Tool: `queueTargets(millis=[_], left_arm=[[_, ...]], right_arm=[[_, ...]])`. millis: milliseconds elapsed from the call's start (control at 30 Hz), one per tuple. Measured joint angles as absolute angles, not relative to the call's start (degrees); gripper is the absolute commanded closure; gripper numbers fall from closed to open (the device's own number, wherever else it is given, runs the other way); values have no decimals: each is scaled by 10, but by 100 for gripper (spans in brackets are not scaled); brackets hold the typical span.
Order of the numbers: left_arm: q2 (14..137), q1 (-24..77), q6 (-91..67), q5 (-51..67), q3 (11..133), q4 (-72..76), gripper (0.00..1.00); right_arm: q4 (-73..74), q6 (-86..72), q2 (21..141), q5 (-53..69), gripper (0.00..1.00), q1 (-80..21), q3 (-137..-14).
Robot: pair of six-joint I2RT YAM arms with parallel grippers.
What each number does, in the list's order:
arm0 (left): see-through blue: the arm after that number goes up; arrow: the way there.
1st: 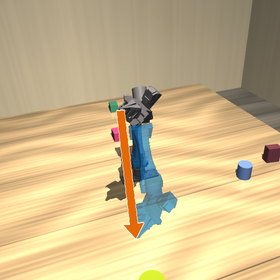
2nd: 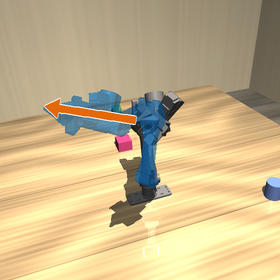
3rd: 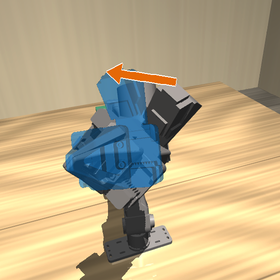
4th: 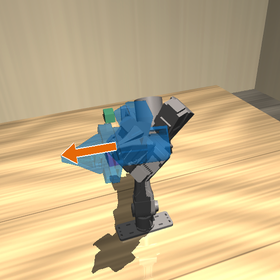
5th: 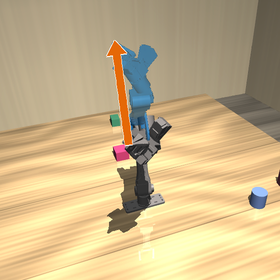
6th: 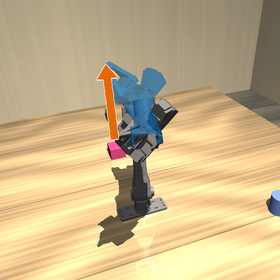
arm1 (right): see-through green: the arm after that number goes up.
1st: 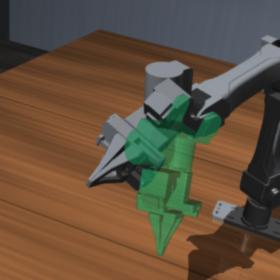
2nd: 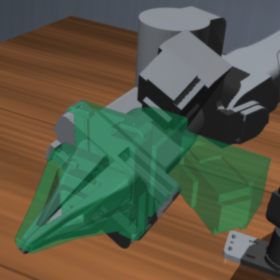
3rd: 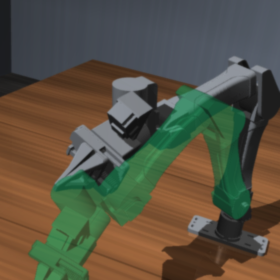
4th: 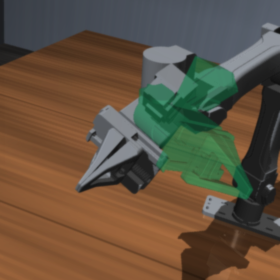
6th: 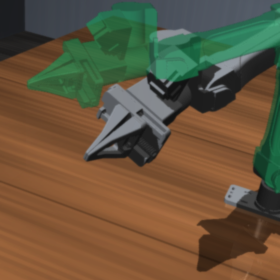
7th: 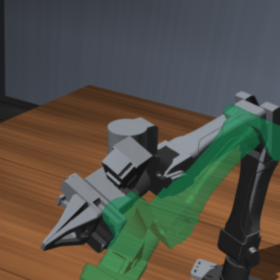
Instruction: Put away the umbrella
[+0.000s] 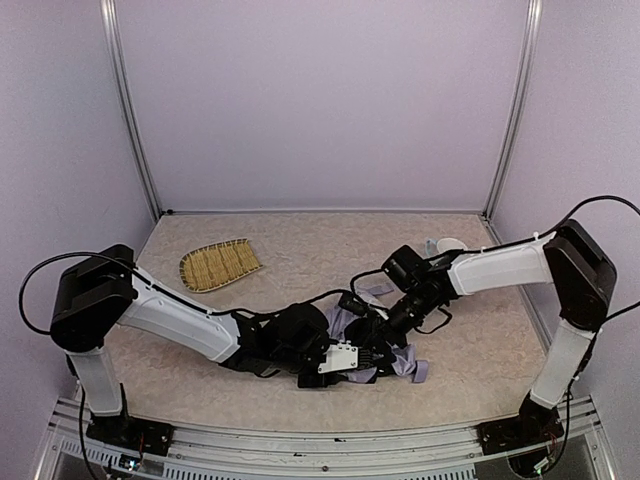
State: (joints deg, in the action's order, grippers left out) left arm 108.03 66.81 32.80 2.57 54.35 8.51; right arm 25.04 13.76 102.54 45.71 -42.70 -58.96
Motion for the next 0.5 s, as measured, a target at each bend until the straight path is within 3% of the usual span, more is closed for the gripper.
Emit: queueTargets(millis=[233,367,500], left_arm=[[1085,657,309,48,545,82,56],[1086,655,305,52,545,83,54],[1086,655,305,53,545,83,55]], right_arm=[[221,63,874,391,1,-389,-510],[220,-2,828,352,8,-369,-464],[240,-47,813,317,23,-355,-444]])
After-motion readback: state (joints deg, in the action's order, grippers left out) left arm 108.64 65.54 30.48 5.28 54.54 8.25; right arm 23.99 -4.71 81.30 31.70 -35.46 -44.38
